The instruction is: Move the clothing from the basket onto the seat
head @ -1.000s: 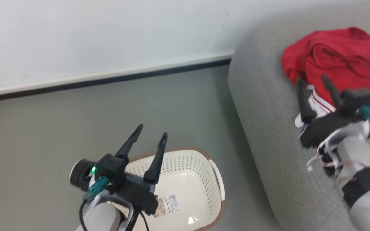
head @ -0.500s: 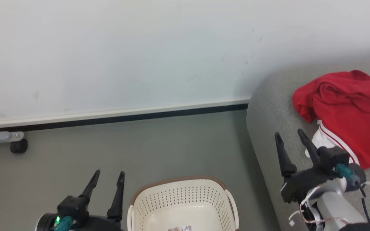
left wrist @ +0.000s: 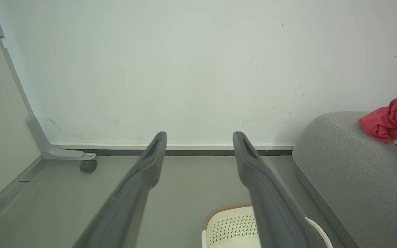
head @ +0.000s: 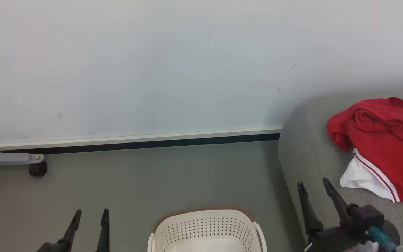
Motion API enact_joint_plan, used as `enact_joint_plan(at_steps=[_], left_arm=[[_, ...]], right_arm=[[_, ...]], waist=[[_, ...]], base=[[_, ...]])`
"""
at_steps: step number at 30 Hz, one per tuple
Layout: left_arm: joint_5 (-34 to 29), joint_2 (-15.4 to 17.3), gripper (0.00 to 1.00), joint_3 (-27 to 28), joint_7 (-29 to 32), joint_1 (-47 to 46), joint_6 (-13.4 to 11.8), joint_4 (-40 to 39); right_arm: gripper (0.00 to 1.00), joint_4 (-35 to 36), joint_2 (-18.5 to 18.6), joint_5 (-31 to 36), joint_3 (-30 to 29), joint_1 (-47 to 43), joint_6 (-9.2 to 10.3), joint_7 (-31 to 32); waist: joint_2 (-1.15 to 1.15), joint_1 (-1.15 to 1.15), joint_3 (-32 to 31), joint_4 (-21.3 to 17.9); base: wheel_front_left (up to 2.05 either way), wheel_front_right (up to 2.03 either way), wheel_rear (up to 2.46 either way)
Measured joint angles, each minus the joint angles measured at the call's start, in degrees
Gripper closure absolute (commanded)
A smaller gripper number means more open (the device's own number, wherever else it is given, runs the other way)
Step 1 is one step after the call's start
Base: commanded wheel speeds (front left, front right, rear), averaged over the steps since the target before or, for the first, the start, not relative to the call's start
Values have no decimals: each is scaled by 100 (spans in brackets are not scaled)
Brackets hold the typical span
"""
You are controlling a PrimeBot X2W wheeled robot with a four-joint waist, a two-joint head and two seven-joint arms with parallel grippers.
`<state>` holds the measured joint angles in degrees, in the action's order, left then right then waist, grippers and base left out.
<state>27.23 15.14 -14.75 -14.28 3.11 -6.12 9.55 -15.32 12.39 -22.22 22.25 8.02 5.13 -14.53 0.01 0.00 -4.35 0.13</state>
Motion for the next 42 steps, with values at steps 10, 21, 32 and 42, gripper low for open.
enact_joint_plan(at_steps=[10,21,32,42], left_arm=[[-69,23,0,221,-1,444,-49,-269],[-230,2,0,325,-2,488,-52,-423],[-333,-12,0,353,-2,533,-94,-511],[-370,-18,100,369,2,559,-93,-499]], right_arm=[[0,580,10,9,-190,-698,100,-1],[0,851,-14,68,-294,-910,149,-1],[0,996,-29,109,-424,-1020,187,-1],[100,1039,-76,159,-464,-1110,193,10]], waist=[[0,0,-64,90],[-1,0,-59,98],[-1,0,-71,118],[-1,1,-66,181]], base=[[0,0,0],[0,0,0],[0,0,0],[0,0,0]])
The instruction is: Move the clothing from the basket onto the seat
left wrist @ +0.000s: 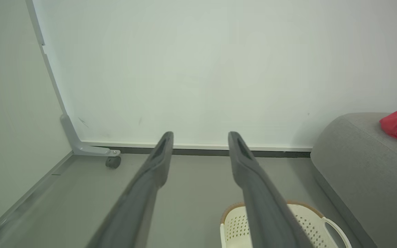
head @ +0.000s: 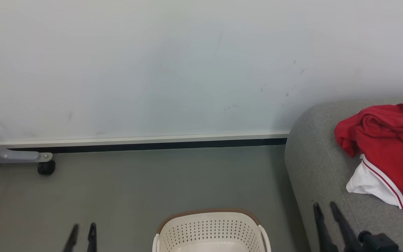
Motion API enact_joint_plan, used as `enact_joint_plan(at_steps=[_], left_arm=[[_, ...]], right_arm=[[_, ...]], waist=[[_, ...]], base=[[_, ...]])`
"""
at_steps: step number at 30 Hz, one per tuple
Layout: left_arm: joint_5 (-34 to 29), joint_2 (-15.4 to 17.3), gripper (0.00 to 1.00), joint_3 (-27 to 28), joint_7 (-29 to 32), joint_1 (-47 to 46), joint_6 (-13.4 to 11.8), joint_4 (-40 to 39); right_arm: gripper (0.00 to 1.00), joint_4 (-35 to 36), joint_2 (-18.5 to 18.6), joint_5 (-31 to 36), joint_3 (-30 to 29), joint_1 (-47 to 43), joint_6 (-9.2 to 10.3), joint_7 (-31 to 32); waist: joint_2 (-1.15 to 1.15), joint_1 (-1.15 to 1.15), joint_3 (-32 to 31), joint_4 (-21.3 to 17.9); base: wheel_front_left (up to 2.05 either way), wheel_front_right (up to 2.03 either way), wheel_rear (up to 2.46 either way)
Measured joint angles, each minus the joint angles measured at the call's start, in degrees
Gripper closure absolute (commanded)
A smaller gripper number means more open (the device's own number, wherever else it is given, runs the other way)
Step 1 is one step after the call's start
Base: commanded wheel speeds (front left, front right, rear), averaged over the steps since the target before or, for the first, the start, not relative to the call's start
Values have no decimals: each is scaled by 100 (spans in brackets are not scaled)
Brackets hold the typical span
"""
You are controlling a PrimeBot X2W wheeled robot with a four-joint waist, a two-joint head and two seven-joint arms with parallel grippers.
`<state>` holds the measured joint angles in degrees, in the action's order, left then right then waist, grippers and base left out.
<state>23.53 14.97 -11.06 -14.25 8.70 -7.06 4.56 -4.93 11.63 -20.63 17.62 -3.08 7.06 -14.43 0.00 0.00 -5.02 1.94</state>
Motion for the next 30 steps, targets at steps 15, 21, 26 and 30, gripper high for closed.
enact_joint_plan(at_steps=[15,21,26,30], left_arm=[[554,-244,100,97,215,96,110,348],[975,-300,100,194,358,23,209,408],[1296,-358,100,285,463,-52,260,438],[1589,-399,100,338,544,-101,311,478]], right_arm=[[100,-346,-158,-557,-189,-171,-109,212],[100,-405,-212,-1043,-356,-98,-203,352],[100,-455,-249,-1370,-476,-77,-261,460],[100,-485,-282,-1645,-569,-18,-312,542]], waist=[[0,0,54,-19],[0,0,87,-32],[0,0,110,-41],[0,0,128,-48]], base=[[0,0,0],[0,0,0],[0,0,0],[0,0,0]])
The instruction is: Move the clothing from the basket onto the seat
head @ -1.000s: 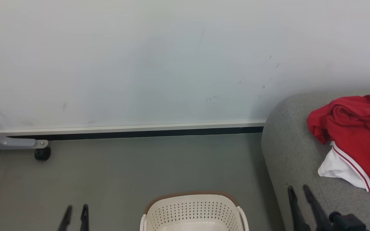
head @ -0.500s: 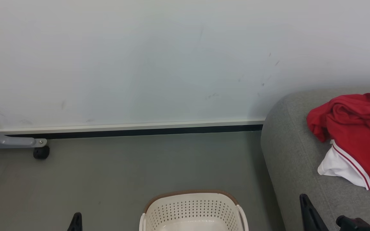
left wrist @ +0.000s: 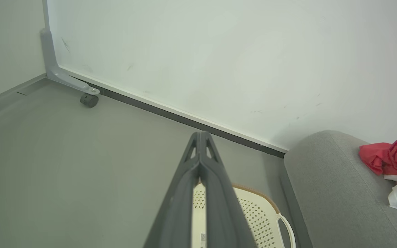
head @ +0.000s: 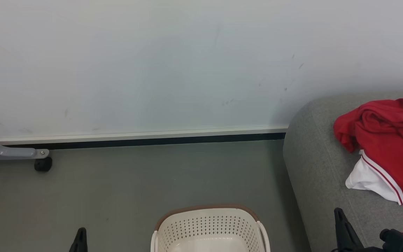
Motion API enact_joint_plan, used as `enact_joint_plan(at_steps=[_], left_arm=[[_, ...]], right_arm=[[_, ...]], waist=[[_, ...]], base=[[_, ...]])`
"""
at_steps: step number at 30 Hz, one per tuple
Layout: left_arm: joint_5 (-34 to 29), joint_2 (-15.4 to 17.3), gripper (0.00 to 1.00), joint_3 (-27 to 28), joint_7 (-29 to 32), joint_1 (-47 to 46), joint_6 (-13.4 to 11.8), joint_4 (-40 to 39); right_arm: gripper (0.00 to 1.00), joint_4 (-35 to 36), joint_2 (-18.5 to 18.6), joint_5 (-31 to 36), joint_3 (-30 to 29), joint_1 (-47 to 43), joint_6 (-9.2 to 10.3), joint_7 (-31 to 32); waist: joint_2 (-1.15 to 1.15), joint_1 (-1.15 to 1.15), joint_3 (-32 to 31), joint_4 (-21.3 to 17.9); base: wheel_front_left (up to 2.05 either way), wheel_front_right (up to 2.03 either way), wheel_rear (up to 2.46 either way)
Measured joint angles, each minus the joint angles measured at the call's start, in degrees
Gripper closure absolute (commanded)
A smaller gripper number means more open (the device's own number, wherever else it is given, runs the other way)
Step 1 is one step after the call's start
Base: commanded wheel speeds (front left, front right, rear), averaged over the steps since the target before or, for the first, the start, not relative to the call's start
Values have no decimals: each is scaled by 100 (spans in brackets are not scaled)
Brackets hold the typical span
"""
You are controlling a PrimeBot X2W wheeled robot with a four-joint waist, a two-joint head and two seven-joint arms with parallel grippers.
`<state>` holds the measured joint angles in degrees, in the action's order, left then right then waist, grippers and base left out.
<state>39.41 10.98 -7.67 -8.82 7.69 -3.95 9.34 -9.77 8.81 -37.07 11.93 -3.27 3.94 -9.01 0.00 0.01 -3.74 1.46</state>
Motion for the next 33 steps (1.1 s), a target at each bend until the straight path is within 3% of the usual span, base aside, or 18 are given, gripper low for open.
enact_joint_plan(at_steps=[33], left_arm=[[1915,-313,100,498,573,-434,405,278]], right_arm=[[100,-274,-235,-2067,-746,294,-396,601]], waist=[[0,0,145,-55]], base=[[0,0,0]])
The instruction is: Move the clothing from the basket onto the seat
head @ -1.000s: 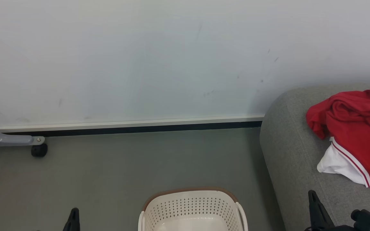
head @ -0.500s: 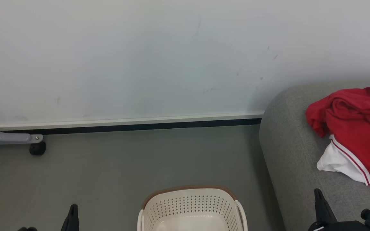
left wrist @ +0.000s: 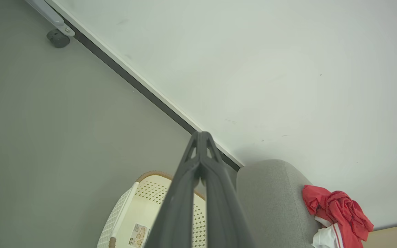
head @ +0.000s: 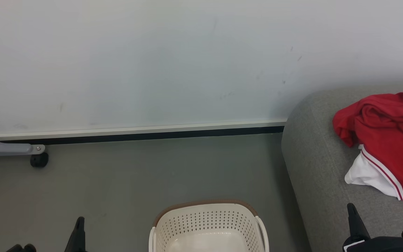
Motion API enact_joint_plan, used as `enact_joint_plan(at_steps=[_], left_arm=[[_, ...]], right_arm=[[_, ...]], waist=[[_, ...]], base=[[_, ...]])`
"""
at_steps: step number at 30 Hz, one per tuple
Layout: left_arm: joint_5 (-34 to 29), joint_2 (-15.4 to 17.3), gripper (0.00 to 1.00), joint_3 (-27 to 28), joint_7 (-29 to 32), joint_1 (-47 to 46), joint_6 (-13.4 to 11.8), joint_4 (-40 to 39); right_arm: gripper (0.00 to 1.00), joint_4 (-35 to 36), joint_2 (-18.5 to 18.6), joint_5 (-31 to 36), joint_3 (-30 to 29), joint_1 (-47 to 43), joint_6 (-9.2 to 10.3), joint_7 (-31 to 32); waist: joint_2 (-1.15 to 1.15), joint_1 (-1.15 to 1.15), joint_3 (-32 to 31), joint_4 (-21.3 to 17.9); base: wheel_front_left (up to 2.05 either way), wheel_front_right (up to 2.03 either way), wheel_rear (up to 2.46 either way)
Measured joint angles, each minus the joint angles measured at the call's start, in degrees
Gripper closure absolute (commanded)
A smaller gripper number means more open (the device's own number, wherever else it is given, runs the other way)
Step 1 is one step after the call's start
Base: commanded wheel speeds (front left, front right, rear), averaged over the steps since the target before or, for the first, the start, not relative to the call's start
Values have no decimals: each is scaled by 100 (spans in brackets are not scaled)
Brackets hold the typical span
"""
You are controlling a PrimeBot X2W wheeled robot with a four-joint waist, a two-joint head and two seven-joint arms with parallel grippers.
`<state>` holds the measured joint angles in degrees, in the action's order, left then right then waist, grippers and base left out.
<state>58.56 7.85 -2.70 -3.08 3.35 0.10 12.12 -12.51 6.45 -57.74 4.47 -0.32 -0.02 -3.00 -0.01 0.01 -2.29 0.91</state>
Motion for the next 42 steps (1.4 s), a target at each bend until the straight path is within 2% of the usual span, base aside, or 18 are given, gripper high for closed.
enact_joint_plan(at_steps=[42], left_arm=[[2664,-435,100,635,773,-603,553,388]], right_arm=[[100,-370,-312,-2707,-978,438,-556,757]], waist=[[0,-1,195,-74]], base=[[0,0,0]])
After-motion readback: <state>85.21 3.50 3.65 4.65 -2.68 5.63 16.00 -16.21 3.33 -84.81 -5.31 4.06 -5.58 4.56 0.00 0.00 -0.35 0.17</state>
